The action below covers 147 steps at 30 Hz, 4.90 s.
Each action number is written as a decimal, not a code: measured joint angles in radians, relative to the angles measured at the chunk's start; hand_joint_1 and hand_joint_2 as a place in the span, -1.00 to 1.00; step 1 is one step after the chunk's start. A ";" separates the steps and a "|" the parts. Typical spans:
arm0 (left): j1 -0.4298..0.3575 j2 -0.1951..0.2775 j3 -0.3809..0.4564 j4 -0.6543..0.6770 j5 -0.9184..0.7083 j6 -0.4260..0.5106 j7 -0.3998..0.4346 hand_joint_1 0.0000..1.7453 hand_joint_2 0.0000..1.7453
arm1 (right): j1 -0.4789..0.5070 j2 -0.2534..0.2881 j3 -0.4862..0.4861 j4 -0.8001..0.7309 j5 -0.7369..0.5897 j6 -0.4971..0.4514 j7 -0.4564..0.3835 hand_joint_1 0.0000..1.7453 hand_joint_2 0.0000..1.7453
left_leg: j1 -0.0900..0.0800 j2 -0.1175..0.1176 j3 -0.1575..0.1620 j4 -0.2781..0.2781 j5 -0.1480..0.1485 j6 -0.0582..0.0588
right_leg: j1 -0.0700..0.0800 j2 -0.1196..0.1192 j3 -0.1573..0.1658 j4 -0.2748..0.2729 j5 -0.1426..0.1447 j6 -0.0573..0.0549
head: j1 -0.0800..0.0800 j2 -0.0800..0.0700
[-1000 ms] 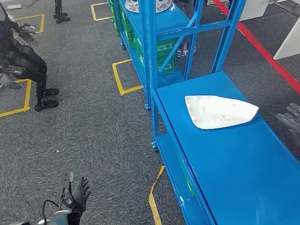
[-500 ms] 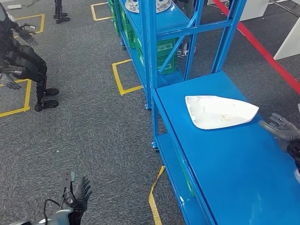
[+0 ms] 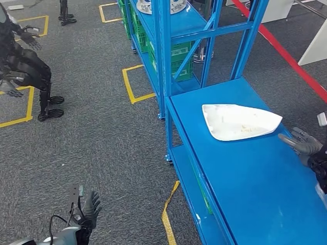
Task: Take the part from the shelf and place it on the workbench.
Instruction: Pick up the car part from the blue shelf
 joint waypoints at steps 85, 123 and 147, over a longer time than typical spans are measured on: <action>-0.044 -0.025 -0.034 0.000 -0.047 -0.003 0.040 -1.00 -1.00 | -0.135 0.170 0.033 0.222 0.105 -0.069 0.027 1.00 1.00 | 0.000 0.000 0.000 0.002 0.001 0.001 | 0.000 0.000 0.000 0.000 0.001 0.001 | 0.000 0.000; -0.031 -0.010 -0.034 0.000 -0.023 0.009 0.003 -1.00 -1.00 | -0.162 0.170 0.050 0.184 0.097 0.011 -0.098 1.00 1.00 | 0.000 0.001 0.000 0.002 0.001 0.001 | 0.000 0.001 0.000 0.000 0.001 0.001 | 0.000 0.000; -0.008 0.004 -0.034 0.000 -0.050 0.001 -0.042 -1.00 -1.00 | -0.144 0.169 0.039 -0.245 0.158 -0.038 -0.086 1.00 1.00 | 0.000 0.001 -0.001 0.002 0.001 0.001 | 0.000 0.001 0.000 0.000 0.001 0.001 | 0.001 0.000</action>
